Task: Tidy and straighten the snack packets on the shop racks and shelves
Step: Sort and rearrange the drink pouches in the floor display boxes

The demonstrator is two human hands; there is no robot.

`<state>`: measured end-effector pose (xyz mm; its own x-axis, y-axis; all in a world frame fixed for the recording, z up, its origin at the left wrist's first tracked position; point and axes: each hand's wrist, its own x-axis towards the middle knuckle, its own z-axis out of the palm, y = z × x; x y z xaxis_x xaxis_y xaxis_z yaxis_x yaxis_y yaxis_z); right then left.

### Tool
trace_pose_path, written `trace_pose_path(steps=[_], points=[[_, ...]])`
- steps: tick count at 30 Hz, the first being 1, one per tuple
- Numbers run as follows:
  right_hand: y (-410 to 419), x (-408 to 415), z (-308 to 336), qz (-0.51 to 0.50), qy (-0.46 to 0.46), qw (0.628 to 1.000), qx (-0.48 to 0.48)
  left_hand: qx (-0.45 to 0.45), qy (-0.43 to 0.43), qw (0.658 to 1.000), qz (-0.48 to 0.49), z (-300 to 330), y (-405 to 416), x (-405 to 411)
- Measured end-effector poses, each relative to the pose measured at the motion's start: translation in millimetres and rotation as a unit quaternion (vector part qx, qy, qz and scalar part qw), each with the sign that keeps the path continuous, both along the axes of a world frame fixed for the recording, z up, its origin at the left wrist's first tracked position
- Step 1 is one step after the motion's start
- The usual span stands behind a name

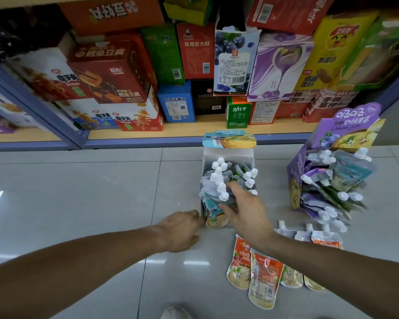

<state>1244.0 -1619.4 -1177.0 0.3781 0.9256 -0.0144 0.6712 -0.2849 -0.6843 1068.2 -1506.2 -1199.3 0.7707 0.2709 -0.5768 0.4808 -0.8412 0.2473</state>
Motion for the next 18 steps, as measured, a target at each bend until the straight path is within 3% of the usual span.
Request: trace_pose_path(steps=[4, 13, 18], points=[[-8.3, -8.5, -11.7, -0.023, 0.019, 0.999, 0.027, -0.017, -0.064, 0.987, 0.145, -3.4, -3.7, 10.8], [-7.5, -5.7, -13.0, -0.060, 0.050, 0.997, 0.020, 0.067, -0.074, 0.984, 0.147, -11.3, 0.2, 27.3], [-6.8, -4.8, -17.9, -0.040, 0.059, 0.997, 0.020, 0.025, -0.102, 0.971, 0.215, -22.5, 3.5, 27.8]])
